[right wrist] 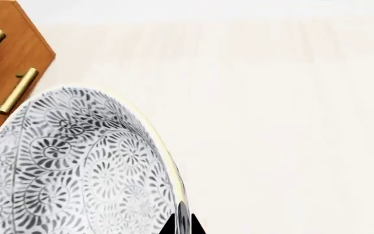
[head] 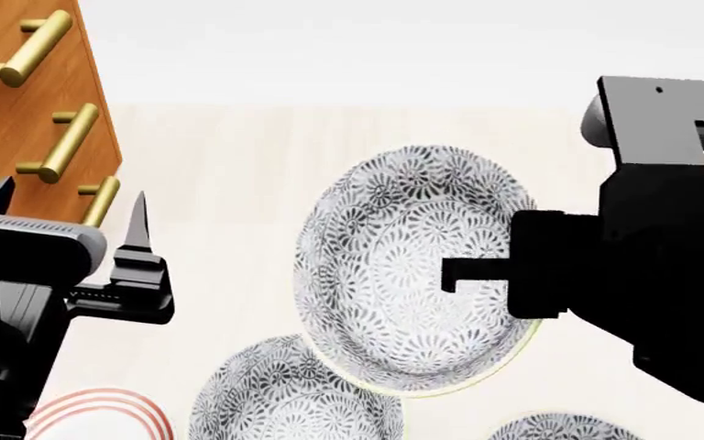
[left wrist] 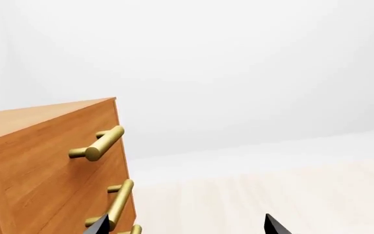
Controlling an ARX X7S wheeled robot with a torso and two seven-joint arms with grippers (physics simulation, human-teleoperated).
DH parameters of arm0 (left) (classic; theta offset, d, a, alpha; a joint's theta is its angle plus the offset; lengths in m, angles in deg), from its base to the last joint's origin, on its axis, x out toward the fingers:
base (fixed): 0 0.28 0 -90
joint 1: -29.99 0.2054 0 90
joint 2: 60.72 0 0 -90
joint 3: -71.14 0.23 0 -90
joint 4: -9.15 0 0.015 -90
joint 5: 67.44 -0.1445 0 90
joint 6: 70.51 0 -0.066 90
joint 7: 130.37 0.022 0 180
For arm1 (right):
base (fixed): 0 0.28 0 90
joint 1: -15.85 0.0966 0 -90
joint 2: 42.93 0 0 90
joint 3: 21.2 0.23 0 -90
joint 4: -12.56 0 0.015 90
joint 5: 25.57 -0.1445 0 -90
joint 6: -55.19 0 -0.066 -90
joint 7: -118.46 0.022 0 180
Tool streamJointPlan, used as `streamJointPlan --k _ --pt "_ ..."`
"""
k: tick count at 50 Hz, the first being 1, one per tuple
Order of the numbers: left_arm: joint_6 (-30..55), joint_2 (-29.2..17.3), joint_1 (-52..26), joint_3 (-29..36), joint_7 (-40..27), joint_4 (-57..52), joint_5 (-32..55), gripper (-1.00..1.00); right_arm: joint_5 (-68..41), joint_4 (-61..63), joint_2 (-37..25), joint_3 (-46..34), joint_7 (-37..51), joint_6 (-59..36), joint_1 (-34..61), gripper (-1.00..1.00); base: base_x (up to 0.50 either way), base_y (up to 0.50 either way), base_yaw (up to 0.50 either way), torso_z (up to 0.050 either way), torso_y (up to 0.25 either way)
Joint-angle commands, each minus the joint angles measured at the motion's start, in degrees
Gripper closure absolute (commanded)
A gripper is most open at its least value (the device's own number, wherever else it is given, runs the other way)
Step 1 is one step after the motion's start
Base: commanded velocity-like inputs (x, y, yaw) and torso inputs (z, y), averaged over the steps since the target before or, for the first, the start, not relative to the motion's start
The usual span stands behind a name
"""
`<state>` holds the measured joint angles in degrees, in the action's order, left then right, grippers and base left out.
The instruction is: Stack the bowl at the front on the bowl in the middle.
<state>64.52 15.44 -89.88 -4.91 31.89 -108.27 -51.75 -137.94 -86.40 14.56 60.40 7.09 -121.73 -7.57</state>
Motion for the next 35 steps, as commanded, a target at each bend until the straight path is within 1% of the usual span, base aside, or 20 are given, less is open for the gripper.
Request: streamJointPlan --k 1,5,9,15,19,23,30,35 --pt "0.1 -0.1 -0.2 0.0 -0.3 -0.1 0.4 -1.00 -3.0 3.9 1.6 -3.4 -0.1 0.4 -1.5 1.00 0.00 0.00 0.00 0.000 0.000" --pt "0.1 -0.2 -0.4 0.0 -0.3 0.2 0.5 -1.00 -3.2 5.2 2.4 -4.4 -0.8 0.7 -2.2 1.00 0.00 0.00 0.00 0.000 0.000" --pt "0.2 -0.2 -0.5 0.1 -0.5 0.1 0.6 -1.00 -0.8 5.9 4.0 -5.1 -3.3 0.2 -3.2 1.00 0.00 0.00 0.00 0.000 0.000" --pt "0.3 -0.3 -0.7 0.1 -0.5 0.4 0.7 -1.00 7.1 5.8 6.1 -5.8 -10.9 -0.4 -4.6 1.00 0.00 0.00 0.00 0.000 0.002" --pt "0.4 -0.4 -0.6 0.1 -0.7 0.2 0.8 -1.00 9.9 6.1 6.7 -6.9 -14.2 0.0 -5.4 1.00 0.00 0.00 0.00 0.000 0.000" --pt "0.5 -0.5 -0.5 0.2 -0.8 -0.1 0.9 -1.00 13.0 6.1 7.0 -7.9 -17.4 0.6 -6.2 1.00 0.00 0.00 0.00 0.000 0.000" --pt "-0.1 -0.6 -0.2 0.7 -0.9 0.4 0.7 -1.00 20.6 5.4 7.2 -10.6 -25.6 2.7 -7.7 1.00 0.00 0.00 0.00 0.000 0.000" --pt "-0.2 -0.8 -0.1 0.7 -1.0 0.4 0.9 -1.00 23.3 5.2 7.4 -12.3 -29.0 4.0 -8.7 1.00 0.00 0.00 0.00 0.000 0.000"
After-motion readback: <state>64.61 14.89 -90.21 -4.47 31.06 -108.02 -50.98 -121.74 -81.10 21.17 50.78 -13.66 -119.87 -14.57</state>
